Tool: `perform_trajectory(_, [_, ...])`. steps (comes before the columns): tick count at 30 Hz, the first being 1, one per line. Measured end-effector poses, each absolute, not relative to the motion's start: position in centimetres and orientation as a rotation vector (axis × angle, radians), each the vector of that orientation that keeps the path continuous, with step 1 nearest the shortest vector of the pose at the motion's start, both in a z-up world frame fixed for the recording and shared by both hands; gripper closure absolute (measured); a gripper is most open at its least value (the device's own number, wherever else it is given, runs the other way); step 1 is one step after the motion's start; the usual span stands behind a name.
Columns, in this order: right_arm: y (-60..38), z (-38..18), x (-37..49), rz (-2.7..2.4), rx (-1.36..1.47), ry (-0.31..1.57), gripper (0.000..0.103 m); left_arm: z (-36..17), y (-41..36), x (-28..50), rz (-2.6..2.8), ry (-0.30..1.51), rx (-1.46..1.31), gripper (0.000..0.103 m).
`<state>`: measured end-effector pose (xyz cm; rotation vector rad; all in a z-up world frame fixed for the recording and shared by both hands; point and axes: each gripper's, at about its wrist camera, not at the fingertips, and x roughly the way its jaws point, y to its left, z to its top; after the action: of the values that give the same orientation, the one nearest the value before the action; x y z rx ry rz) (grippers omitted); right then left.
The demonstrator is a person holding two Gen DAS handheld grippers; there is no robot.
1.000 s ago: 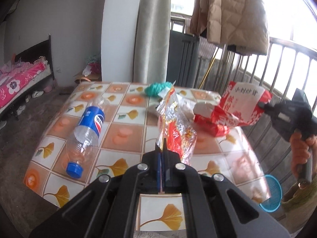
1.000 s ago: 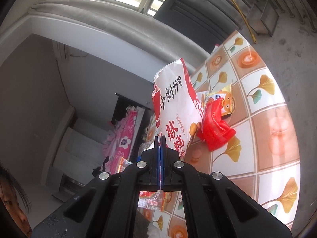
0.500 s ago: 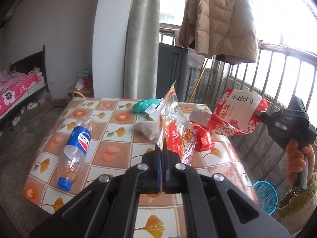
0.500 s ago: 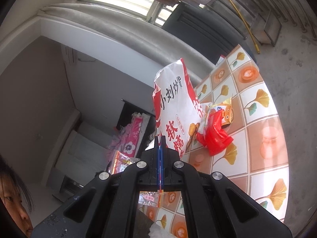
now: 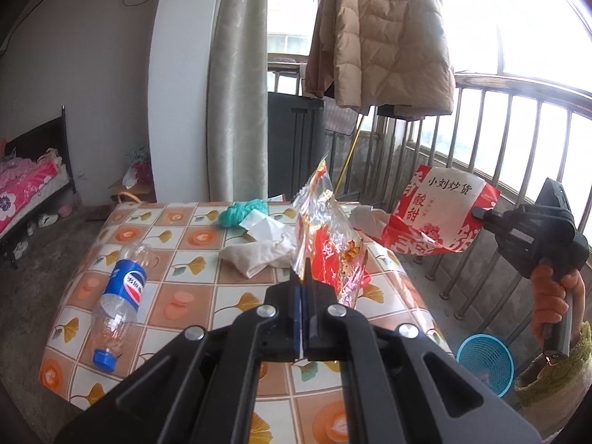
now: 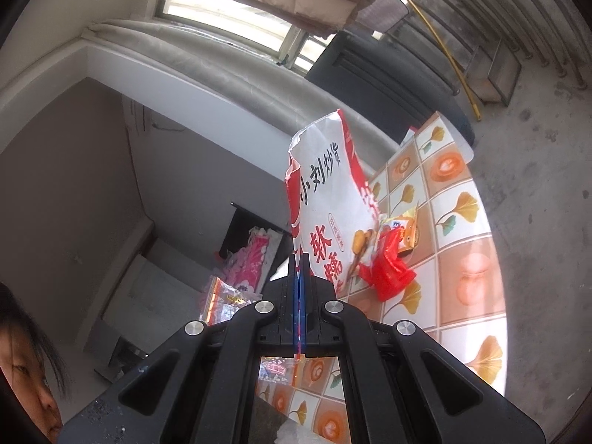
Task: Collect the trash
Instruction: 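Lift the snack bag and clear wrapper off the table with both tools, then carry both items over the wastebasket and open both tools to drop them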
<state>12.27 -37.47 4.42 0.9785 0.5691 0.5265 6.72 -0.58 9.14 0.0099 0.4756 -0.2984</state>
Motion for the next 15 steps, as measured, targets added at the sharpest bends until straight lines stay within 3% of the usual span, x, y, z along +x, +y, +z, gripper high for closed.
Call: perform_trajectory(15, [-47.8, 3.5, 4.1, 0.212, 0.984, 0.485, 0.103, 11.1, -11.5, 9.5, -0.623, 0.498, -0.008, 0.103])
